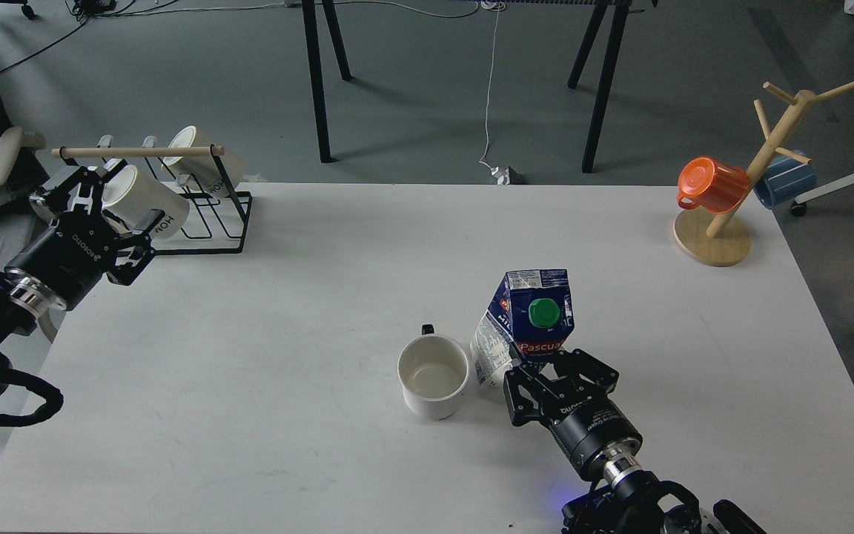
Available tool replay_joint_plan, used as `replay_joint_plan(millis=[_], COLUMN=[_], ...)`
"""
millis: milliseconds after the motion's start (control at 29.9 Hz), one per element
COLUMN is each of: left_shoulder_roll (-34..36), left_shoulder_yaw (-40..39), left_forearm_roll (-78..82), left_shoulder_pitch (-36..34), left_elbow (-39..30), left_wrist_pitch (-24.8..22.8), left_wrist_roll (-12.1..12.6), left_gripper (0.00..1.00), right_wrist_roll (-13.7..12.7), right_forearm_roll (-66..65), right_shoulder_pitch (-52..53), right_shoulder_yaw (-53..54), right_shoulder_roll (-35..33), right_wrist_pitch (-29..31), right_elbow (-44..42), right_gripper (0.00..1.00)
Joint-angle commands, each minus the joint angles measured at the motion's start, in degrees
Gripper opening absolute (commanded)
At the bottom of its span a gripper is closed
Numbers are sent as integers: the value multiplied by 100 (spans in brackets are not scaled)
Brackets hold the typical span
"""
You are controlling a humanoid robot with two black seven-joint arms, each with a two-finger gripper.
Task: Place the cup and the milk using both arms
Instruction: 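Slide the milk carton with the right gripper beside the white mug, then open the right gripper and pull it back from the carton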
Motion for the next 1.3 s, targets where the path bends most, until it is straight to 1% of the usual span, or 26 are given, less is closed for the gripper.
replay_joint_plan(millis=[0,301,501,568,635,768,835,935,1069,1269], left_shoulder_roll=[-9,-9,-9,-9,-9,-9,-9,-9,-9,0], left_shoulder_yaw=[0,0,0,0,0,0,0,0,0,0], left_forearm_roll=[0,0,0,0,0,0,0,0,0,0], left_shoulder_pitch=[7,7,7,7,7,7,7,7,16,7], left_elbow=[0,0,0,0,0,0,0,0,0,0], left_wrist_pitch=[0,0,0,0,0,0,0,0,0,0], left_wrist_roll=[0,0,0,0,0,0,0,0,0,0], left_gripper=[84,84,85,85,85,85,85,85,85,85], right_wrist_roll=[4,-5,-5,-5,-5,-5,-5,-5,-5,-14], right_forearm_roll=[-1,-45,-53,-53,-53,-53,-53,-53,-45,-36], right_shoulder_pitch=[-53,-54,-54,-62,-54,-54,-54,-45,-62,-124], right_shoulder_yaw=[-28,-64,-72,-72,-72,-81,-81,-81,-72,-72], right_shoulder_roll=[-17,-8,-8,-8,-8,-8,-8,-8,-8,-26], right_wrist_pitch=[8,-18,-106,-149,-185,-194,-185,-194,-176,-62], right_elbow=[0,-26,-35,-44,-44,-44,-44,-44,-27,-9], right_gripper=[38,39,43,48,50,59,61,73,96,97])
